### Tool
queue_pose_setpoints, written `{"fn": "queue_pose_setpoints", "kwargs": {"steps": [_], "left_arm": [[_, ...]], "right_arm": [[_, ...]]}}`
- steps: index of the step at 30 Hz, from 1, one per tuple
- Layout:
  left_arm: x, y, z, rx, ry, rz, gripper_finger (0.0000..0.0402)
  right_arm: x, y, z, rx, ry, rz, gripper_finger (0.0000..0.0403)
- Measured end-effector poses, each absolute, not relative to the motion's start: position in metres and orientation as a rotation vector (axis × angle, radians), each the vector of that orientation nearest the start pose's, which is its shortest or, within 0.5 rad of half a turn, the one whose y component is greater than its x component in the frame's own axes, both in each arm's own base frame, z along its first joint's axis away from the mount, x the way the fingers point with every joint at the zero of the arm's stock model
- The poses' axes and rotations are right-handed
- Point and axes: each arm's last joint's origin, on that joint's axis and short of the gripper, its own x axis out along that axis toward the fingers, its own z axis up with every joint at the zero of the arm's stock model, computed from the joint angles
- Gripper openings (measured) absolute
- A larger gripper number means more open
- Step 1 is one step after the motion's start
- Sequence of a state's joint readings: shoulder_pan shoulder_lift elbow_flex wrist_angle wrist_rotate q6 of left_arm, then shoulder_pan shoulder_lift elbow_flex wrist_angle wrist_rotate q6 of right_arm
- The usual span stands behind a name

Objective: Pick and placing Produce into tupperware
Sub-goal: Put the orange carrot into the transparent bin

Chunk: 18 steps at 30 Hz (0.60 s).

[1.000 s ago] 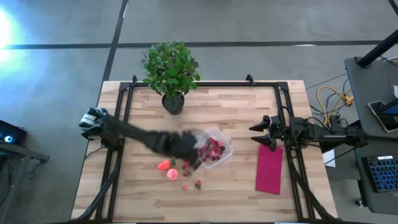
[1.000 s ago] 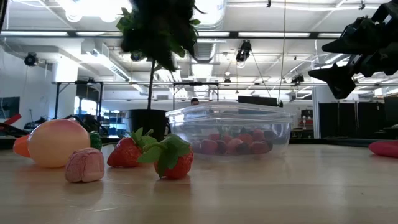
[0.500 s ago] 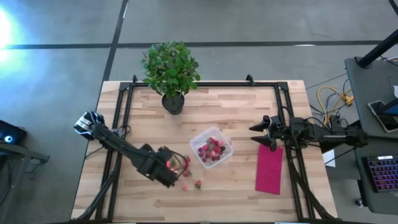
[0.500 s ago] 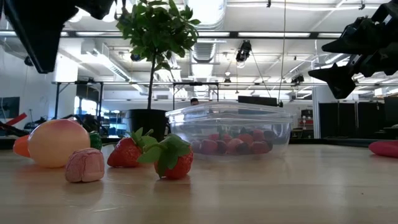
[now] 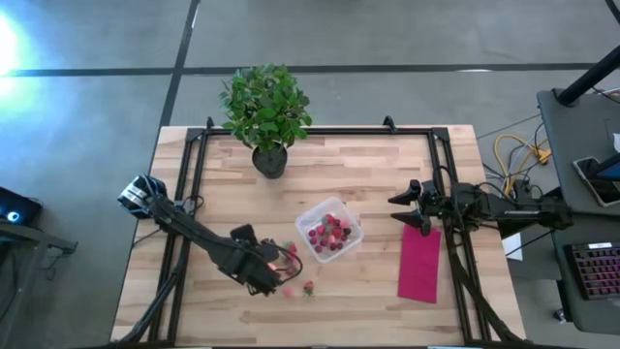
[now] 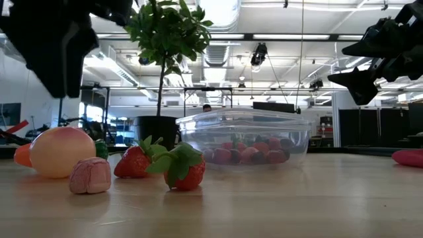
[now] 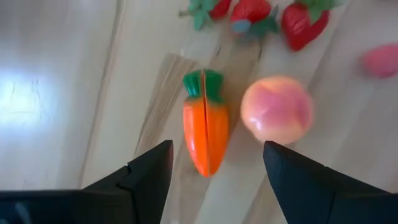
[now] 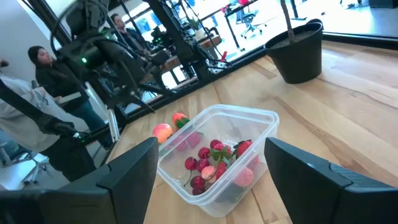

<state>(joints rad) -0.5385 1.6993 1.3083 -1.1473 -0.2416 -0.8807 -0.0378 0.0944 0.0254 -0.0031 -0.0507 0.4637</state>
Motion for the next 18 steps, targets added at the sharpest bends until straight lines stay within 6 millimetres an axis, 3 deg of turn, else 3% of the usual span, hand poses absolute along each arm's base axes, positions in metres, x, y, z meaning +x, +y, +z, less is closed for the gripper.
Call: {"fn": "queue_pose_setpoints", "kwargs": {"steps": [6, 18], "left_arm": [[0.258, -0.144, 0.21, -0.152, 1.411, 0.459, 0.0235], [0.254, -0.141, 0.184, -0.219, 1.401, 0.416, 0.0235]], "right_arm": [[0.102, -0.002, 0.164, 0.467, 0.074, -0.004, 0.0286], [0.102, -0.002, 0.164, 0.467, 0.074, -0.004, 0.0286]]}}
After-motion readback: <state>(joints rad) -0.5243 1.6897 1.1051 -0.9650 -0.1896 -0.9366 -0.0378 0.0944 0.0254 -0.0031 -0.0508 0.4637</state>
